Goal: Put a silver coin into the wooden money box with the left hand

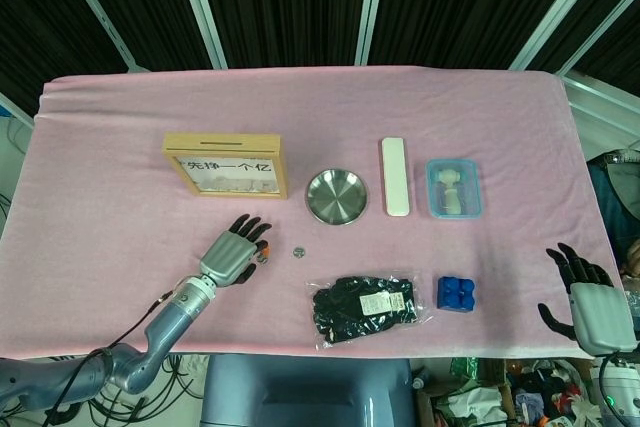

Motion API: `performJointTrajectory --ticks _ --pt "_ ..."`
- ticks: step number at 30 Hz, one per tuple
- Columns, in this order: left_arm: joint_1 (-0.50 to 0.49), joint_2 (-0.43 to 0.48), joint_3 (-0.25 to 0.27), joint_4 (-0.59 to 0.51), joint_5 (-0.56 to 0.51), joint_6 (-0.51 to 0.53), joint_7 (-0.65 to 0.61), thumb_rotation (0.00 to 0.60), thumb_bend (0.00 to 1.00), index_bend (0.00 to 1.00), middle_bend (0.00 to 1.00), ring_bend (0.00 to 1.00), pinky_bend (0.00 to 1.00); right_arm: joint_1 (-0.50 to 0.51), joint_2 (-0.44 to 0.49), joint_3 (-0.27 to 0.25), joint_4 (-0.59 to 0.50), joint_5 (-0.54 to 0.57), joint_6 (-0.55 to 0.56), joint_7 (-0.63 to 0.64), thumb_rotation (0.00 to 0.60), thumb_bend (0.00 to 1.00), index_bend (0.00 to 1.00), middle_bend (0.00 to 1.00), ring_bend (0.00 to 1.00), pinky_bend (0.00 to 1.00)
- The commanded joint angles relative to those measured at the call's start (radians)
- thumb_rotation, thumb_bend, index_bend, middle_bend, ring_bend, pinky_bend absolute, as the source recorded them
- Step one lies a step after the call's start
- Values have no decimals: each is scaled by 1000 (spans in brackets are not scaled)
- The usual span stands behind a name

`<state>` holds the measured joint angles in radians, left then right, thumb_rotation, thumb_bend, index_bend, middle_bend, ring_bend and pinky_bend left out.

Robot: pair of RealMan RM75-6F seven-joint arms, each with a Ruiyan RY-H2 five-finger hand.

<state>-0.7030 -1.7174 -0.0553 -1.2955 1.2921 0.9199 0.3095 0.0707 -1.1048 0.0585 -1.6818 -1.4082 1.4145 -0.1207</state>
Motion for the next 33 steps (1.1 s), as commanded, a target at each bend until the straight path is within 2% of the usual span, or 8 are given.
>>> performJointTrajectory --ticks 1,33 --pt "1 -1 0 1 0 1 0 600 462 408 103 0 0 0 0 0 0 0 0 1 600 226 139 63 166 183" --pt "-8 2 1 -10 -48 -44 65 600 462 412 102 0 0 1 1 0 0 0 -1 2 600 226 139 63 166 183"
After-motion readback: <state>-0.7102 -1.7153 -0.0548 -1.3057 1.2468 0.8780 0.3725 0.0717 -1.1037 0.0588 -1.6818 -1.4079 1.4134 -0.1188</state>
